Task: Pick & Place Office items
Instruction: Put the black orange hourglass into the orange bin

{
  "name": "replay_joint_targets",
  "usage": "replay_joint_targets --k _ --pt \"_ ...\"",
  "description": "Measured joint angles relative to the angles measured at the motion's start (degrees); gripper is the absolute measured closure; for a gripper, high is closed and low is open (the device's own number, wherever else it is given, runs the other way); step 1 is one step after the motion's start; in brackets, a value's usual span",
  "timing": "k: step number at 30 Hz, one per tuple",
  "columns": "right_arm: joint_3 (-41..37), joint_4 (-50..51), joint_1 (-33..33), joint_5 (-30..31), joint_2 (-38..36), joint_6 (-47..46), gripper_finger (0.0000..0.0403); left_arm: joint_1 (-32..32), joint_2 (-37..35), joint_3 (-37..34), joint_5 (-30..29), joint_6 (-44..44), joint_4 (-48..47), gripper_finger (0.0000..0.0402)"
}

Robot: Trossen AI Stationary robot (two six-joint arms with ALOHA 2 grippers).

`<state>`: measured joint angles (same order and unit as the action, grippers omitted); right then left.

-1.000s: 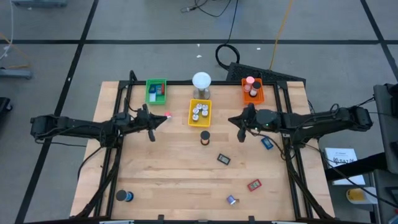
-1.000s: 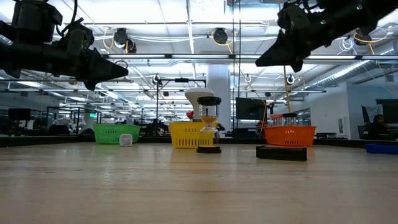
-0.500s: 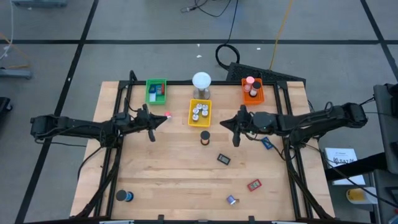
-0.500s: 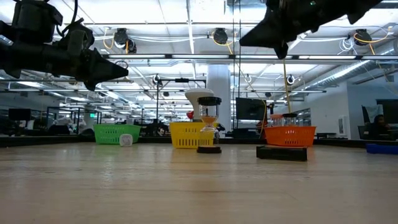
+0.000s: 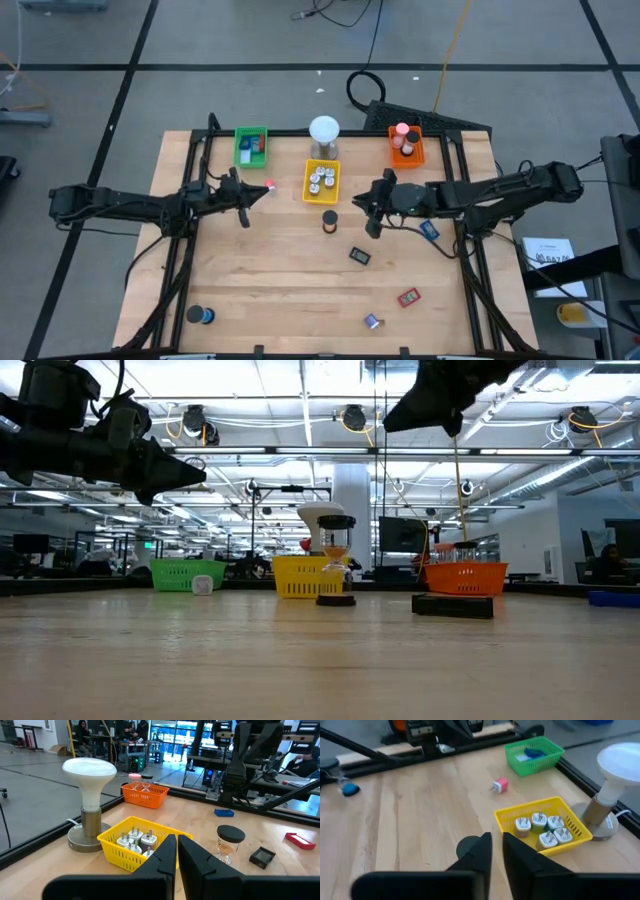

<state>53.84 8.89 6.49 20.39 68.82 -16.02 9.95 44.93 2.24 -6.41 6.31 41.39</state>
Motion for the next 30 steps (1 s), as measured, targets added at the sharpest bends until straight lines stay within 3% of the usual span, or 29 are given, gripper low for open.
replay_joint_targets --k 9,16,22,30 --pt "10.4 13.4 1.1 0.1 10.0 -4.3 0.0213 0.0 0.0 0.0 0.0 0.0 0.0 0.0385" --pt "15.2 15.0 0.5 -4.6 15.6 -8.1 0.0107 0.0 0.0 0.0 0.0 0.0 0.0 0.0385" --pt "16.5 15.3 -1.7 -5.7 19.6 -7.9 0.0066 0.0 0.0 0.0 0.1 0.1 0.0 0.0384" --pt "16.7 11.0 -2.4 -5.6 22.8 -2.4 0.0044 0.0 0.0 0.0 0.1 0.0 0.0 0.0385"
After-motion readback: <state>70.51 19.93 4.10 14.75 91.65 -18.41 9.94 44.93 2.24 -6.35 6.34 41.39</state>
